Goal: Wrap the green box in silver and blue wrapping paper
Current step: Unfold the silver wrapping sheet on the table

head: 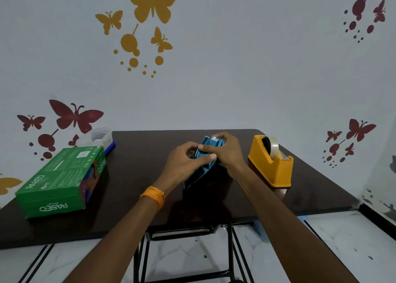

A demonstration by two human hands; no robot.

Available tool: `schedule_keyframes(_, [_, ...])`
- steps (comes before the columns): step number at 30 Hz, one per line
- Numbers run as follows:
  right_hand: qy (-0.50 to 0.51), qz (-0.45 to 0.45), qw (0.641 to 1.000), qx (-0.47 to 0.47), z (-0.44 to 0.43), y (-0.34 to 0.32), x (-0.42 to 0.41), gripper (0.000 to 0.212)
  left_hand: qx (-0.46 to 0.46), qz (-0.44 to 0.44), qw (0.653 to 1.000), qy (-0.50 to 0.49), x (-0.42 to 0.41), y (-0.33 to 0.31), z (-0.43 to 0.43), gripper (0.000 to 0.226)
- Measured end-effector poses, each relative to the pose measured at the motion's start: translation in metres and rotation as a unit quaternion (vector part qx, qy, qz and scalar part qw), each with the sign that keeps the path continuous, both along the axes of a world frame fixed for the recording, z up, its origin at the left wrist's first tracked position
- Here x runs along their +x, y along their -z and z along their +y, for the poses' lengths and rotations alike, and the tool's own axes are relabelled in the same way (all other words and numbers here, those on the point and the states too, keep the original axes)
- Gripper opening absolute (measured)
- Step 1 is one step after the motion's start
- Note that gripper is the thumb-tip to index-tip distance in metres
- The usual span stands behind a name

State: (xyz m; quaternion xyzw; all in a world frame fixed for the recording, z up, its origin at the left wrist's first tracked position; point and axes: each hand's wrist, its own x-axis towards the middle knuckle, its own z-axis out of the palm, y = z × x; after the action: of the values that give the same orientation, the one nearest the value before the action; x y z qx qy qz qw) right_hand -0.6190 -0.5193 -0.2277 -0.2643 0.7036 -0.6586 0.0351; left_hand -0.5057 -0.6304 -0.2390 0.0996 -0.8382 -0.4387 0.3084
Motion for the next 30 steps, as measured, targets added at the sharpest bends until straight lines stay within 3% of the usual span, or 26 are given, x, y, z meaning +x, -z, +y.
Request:
schedule_keyframes(2, [-0.024,-0.036,0.999,-0.031,-0.005,0.0,0.001,0.048,-0.006,0.022,0.999,-0.037,-0.004,0.0,-0.004,0.038])
schedule_keyframes(7, [-0.039,-0.091,0.993,-0.057,-0.003,0.01,0.0,0.032,0.187,0.057,0.98,-0.035,0.002,0.013,-0.014,0.018])
schedule_keyframes(10, [-0.061,-0.106,0.99,-0.065,0.005,0.017,0.001,0.033,0.307,0.093,0.942,-0.096,0.004,0.023,-0.025,0.009])
schedule_keyframes(15, [-0.026,-0.051,0.997,0.054,0.031,0.026,-0.002,0.021,0.487,0.121,0.845,-0.185,0.007,0.037,-0.053,0.013])
schedule_keyframes(18, [-0.028,-0.044,0.989,0.135,0.046,0.033,-0.009,0.013,0.518,0.156,0.817,-0.197,0.012,0.038,-0.057,0.046])
schedule_keyframes(21, [-0.044,-0.037,0.976,0.21,0.05,0.035,-0.014,0.019,0.505,0.155,0.824,-0.206,0.014,0.034,-0.061,0.057])
schedule_keyframes(25, [-0.045,-0.072,0.977,0.196,0.044,0.036,-0.027,0.028,0.459,0.12,0.839,-0.265,0.01,0.034,-0.074,0.042])
schedule_keyframes(30, [-0.012,-0.152,0.977,0.148,0.036,0.035,-0.054,0.028,0.492,0.009,0.856,-0.161,0.007,0.031,-0.083,0.032])
